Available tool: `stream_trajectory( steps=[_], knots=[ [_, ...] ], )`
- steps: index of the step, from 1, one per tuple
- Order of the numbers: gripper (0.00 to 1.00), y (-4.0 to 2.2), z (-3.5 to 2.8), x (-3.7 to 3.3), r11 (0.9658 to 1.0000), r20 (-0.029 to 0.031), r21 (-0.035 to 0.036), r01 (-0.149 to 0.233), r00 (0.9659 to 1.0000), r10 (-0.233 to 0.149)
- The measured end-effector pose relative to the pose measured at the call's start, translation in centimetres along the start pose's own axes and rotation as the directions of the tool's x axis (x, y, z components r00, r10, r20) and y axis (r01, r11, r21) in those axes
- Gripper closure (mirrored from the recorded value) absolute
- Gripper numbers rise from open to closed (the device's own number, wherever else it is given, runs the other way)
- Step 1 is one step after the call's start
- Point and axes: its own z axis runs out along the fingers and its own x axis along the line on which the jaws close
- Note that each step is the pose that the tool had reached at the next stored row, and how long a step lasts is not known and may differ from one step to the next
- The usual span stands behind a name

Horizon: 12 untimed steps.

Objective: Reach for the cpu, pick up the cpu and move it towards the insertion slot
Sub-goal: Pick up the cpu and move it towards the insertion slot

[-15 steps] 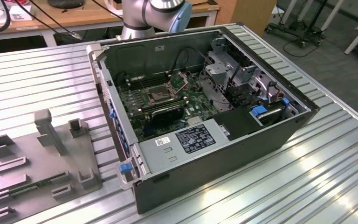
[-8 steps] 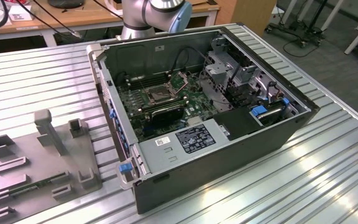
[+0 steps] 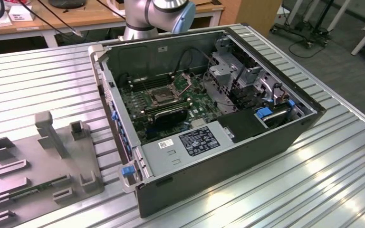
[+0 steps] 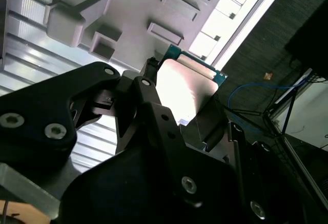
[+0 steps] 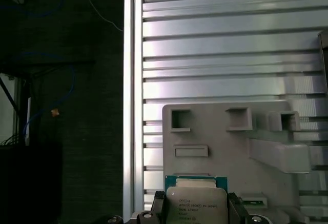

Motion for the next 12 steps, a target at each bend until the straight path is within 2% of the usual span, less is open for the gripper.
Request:
stream_trajectory(
  steps=[12],
  knots=[
    [0.46, 0.12, -1.46, 0.02, 1.0000, -0.0009, 0.0000, 0.000, 1.0000, 0.000]
  ],
)
